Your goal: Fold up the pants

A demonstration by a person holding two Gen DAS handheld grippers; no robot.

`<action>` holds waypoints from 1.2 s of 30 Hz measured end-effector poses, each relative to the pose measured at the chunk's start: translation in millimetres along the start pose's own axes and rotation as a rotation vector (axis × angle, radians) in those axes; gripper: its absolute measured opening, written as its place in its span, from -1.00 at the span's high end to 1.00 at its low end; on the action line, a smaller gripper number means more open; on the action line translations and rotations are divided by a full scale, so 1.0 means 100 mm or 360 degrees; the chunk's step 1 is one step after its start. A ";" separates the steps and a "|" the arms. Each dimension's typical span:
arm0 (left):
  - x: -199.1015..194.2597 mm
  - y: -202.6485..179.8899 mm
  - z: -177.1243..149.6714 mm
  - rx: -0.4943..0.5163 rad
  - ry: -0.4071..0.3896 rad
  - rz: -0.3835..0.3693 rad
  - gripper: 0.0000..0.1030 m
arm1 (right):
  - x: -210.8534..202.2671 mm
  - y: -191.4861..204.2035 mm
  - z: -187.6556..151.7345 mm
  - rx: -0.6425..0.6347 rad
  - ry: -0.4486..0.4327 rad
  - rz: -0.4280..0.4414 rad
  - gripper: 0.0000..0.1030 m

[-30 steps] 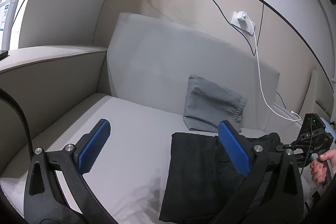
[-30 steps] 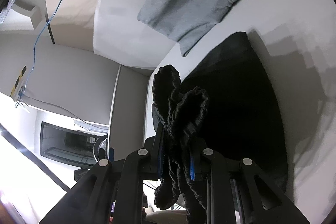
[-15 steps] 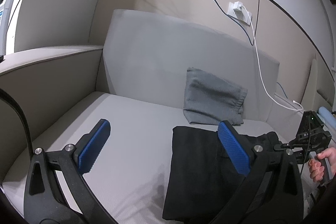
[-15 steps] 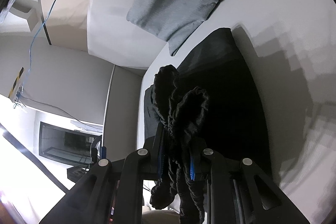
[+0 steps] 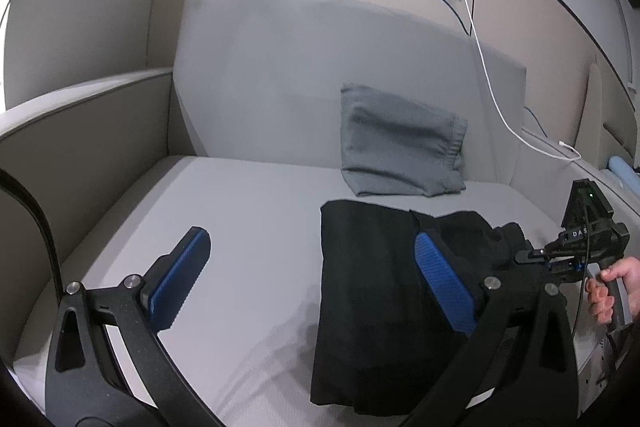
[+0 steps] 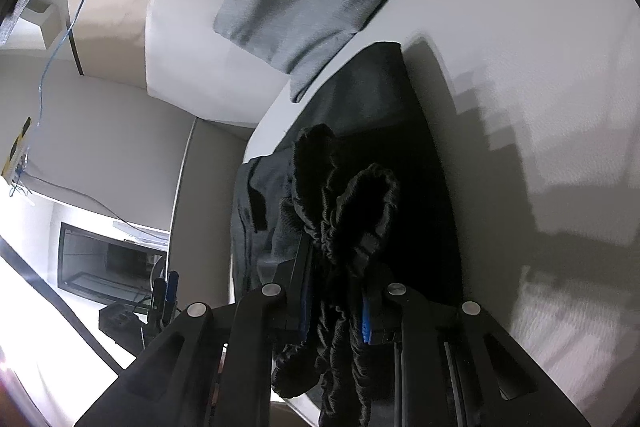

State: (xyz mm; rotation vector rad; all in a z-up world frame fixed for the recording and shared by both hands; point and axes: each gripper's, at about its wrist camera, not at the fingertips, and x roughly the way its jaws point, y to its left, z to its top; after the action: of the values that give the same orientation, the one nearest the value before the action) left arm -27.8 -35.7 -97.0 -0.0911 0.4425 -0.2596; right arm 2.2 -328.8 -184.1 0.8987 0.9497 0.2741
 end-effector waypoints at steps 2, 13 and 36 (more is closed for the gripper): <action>0.03 -0.01 -0.01 -0.0003 0.0020 -0.0008 -0.98 | 0.02 -0.03 0.01 -0.0004 0.0002 -0.0007 0.65; 0.17 -0.05 -0.07 0.0005 0.0107 -0.0029 -0.98 | 0.14 0.01 0.00 -0.0196 -0.0008 -0.0202 0.64; 0.22 -0.04 -0.09 -0.0048 0.0210 -0.0130 -0.98 | -0.17 0.51 -0.24 -0.0589 -0.0018 -0.0536 0.03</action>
State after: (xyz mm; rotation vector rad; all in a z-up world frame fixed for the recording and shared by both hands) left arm -13.6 -45.7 -112.9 -0.1220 0.5747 -0.3406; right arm -18.3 -294.1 -141.0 0.3928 0.9827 0.1480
